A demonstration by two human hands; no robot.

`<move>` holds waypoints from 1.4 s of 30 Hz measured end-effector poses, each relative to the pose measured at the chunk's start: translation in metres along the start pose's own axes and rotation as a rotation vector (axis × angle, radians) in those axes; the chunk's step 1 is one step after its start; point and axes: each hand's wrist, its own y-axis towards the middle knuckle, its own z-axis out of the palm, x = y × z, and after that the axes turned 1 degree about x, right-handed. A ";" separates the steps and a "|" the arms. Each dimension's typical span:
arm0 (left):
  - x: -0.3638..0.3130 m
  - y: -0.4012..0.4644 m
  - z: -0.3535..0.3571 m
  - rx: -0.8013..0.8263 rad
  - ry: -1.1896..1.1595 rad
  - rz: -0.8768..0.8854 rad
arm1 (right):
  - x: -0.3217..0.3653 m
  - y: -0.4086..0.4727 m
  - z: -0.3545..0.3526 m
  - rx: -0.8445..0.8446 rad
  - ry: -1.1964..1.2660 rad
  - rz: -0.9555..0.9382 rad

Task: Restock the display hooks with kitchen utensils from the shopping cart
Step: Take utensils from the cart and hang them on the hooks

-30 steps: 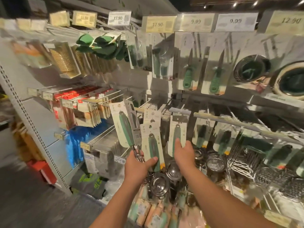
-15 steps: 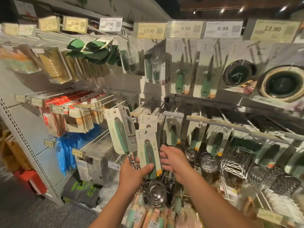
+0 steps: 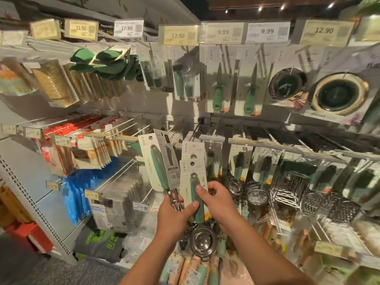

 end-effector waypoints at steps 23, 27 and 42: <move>0.003 0.011 0.034 0.014 -0.032 -0.050 | -0.006 0.018 -0.099 -0.394 0.099 0.052; 0.005 0.010 0.039 0.001 -0.040 -0.055 | -0.001 0.028 -0.102 -0.406 0.080 0.030; 0.010 0.010 0.039 -0.032 -0.017 -0.032 | -0.003 0.056 -0.090 -0.511 -0.024 0.059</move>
